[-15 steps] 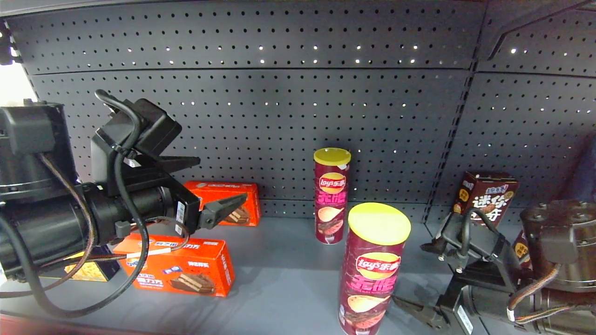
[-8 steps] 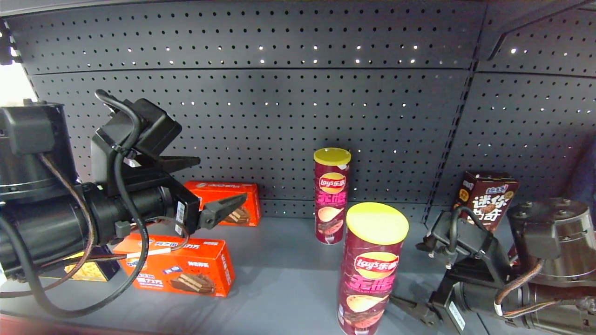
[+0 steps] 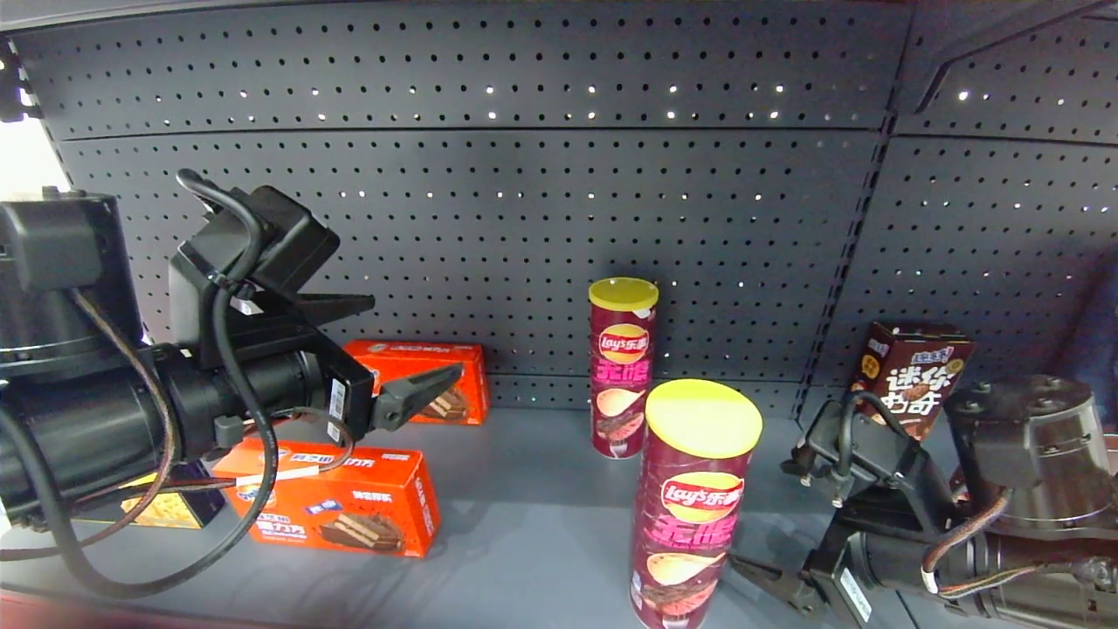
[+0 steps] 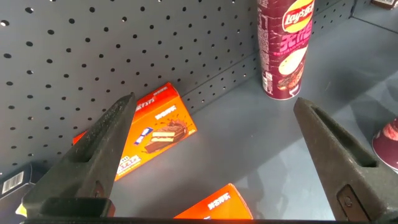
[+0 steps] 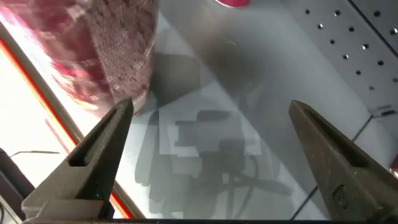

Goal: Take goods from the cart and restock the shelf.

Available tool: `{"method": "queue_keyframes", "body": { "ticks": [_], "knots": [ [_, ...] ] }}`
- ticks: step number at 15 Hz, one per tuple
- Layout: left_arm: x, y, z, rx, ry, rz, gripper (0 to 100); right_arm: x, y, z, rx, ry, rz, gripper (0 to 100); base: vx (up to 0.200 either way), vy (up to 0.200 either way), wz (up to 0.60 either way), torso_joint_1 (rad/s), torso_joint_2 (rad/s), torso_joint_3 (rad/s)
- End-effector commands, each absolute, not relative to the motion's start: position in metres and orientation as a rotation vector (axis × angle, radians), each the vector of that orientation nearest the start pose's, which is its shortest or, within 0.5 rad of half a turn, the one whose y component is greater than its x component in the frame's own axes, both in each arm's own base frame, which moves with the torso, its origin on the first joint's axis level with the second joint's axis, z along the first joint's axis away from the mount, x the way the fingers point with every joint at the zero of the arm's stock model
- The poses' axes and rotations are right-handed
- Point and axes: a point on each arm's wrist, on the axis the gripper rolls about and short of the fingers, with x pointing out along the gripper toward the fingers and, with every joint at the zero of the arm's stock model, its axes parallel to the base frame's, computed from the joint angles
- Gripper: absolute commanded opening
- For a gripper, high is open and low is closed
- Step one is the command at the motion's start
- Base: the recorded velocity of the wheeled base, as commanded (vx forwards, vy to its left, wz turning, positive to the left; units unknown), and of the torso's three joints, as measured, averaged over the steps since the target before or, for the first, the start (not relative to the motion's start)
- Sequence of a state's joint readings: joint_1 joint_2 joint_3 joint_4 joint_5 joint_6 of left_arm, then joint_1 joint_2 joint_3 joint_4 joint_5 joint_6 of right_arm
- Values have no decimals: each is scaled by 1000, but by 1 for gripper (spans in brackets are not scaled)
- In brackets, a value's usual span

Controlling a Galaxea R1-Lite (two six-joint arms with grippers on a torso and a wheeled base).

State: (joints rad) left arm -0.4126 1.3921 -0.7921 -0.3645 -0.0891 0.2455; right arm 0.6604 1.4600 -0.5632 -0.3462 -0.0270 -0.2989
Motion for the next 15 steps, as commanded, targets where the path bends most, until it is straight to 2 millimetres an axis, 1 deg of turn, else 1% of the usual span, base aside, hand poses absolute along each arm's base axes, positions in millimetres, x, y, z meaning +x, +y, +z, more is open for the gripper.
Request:
{"method": "queue_keyframes", "body": {
  "ticks": [1, 4, 9, 15],
  "knots": [
    [213, -95, 235, 278, 173, -526, 100, 177, 131, 157, -462, 427, 674, 100, 0, 0, 0, 0, 0, 0],
    [213, -96, 235, 278, 173, -531, 100, 179, 132, 158, -462, 427, 673, 100, 0, 0, 0, 0, 0, 0],
    [213, -96, 235, 278, 173, -529, 100, 185, 140, 158, -467, 427, 685, 100, 0, 0, 0, 0, 0, 0],
    [214, -96, 235, 277, 167, -528, 100, 189, 155, 157, -479, 425, 717, 100, 0, 0, 0, 0, 0, 0]
  ]
}}
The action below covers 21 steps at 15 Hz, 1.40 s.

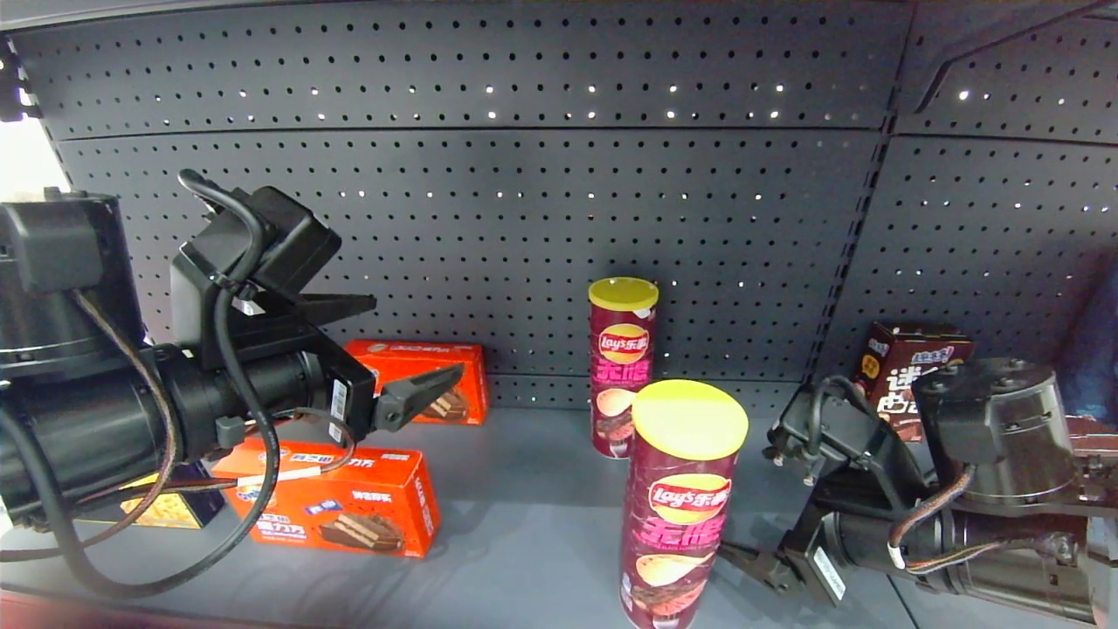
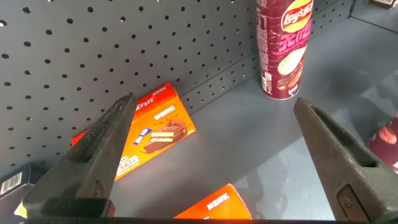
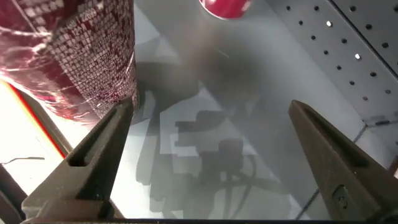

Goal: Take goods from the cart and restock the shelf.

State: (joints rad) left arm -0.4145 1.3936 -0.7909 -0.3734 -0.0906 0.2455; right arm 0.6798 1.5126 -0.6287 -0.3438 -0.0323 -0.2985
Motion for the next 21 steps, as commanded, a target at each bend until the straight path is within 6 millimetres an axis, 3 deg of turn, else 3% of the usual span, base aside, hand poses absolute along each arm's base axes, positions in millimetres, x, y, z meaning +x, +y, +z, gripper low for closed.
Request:
{"method": "queue_keyframes", "body": {
  "ticks": [1, 21],
  "knots": [
    [214, -96, 236, 275, 156, -527, 100, 189, 157, 157, -485, 424, 709, 100, 0, 0, 0, 0, 0, 0],
    [214, -97, 236, 274, 152, -533, 100, 187, 168, 153, -503, 432, 743, 100, 0, 0, 0, 0, 0, 0]
  ]
}}
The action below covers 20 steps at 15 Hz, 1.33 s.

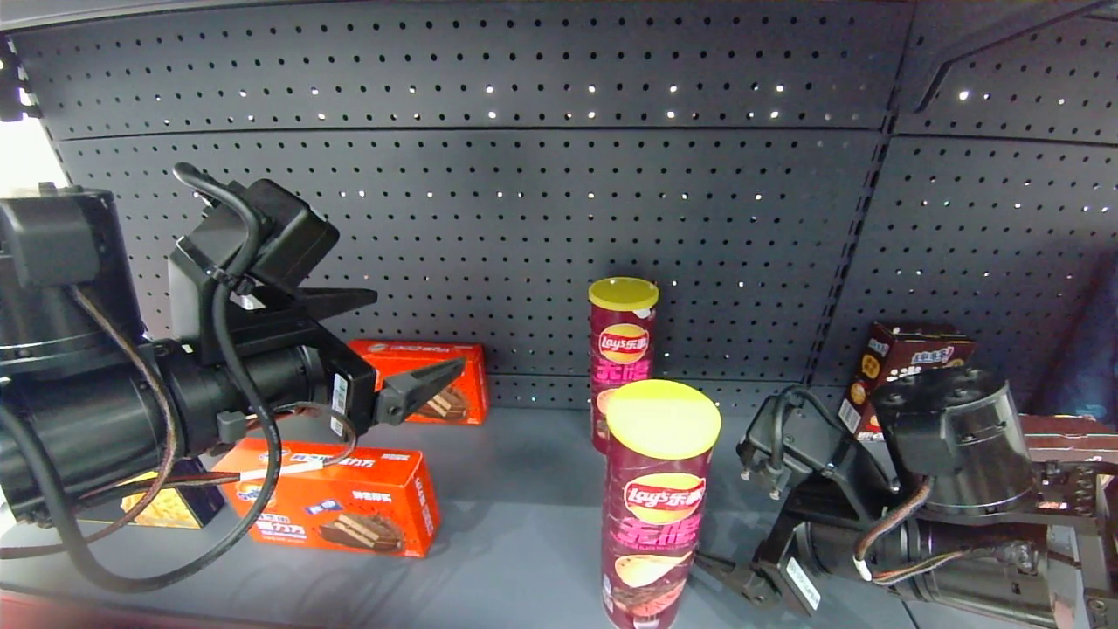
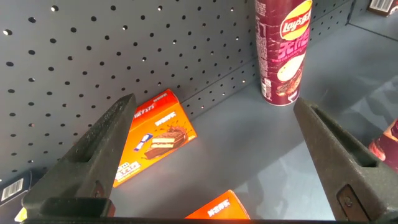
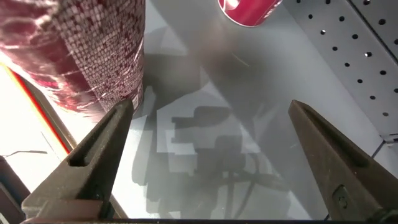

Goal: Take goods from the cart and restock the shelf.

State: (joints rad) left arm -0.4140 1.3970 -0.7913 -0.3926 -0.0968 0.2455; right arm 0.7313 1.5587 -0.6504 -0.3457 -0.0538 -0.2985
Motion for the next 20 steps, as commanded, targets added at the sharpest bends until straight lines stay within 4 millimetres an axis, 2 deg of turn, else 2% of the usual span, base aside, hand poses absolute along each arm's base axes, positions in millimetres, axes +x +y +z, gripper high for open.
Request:
{"method": "queue_keyframes", "body": {
  "ticks": [1, 20],
  "knots": [
    [214, -97, 236, 274, 152, -533, 100, 188, 169, 154, -502, 428, 744, 100, 0, 0, 0, 0, 0, 0],
    [214, -96, 236, 273, 151, -531, 100, 188, 172, 151, -507, 436, 751, 100, 0, 0, 0, 0, 0, 0]
  ]
}}
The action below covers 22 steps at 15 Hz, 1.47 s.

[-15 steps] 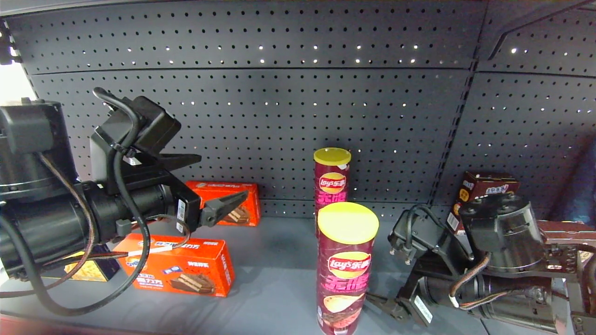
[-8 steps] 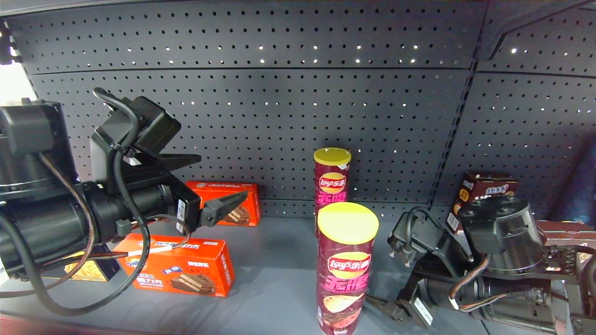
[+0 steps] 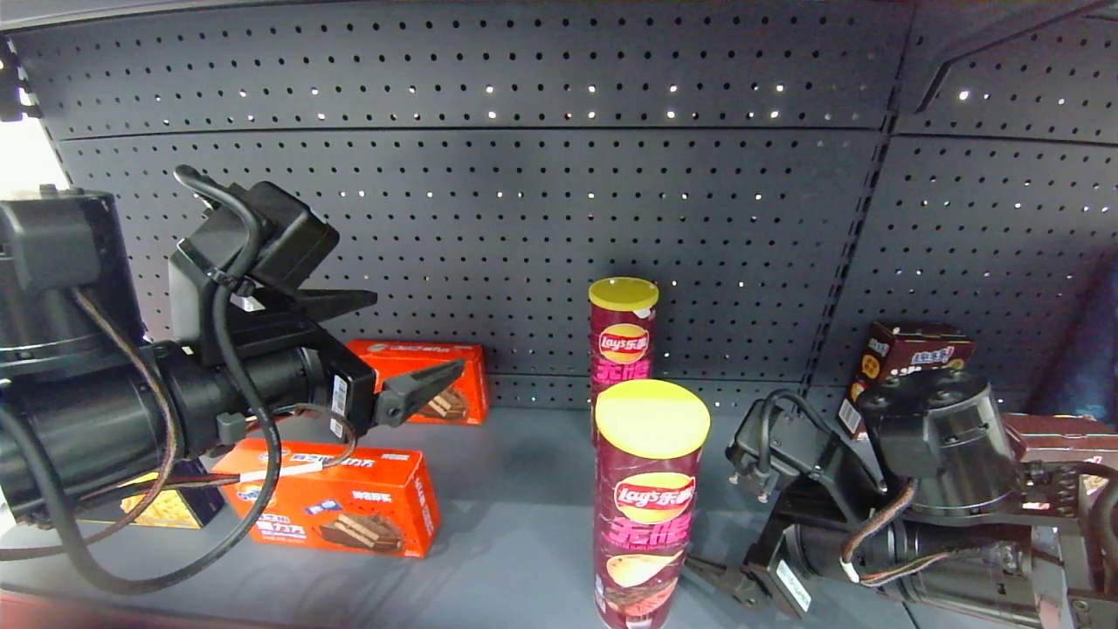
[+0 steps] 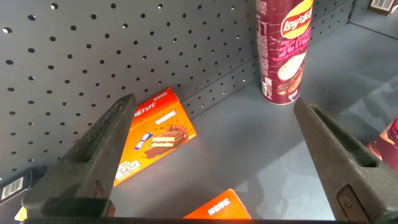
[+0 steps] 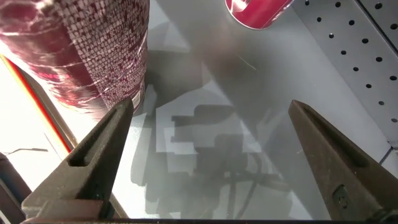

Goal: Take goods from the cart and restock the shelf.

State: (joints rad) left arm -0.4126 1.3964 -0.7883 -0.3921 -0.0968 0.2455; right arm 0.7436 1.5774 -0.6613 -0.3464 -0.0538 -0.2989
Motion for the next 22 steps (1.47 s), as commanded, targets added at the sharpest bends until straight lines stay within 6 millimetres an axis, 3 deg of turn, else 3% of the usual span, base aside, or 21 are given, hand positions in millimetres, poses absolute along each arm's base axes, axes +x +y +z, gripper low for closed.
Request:
{"method": "queue_keyframes", "body": {
  "ticks": [1, 18, 20, 22],
  "knots": [
    [214, -96, 236, 274, 153, -532, 100, 188, 172, 151, -507, 436, 751, 100, 0, 0, 0, 0, 0, 0],
    [214, -96, 235, 274, 156, -532, 100, 188, 176, 148, -515, 445, 763, 100, 0, 0, 0, 0, 0, 0],
    [213, -96, 236, 273, 151, -531, 100, 185, 169, 155, -499, 420, 750, 100, 0, 0, 0, 0, 0, 0],
    [205, -92, 234, 273, 151, -531, 100, 183, 145, 180, -445, 337, 677, 100, 0, 0, 0, 0, 0, 0]
  ]
}}
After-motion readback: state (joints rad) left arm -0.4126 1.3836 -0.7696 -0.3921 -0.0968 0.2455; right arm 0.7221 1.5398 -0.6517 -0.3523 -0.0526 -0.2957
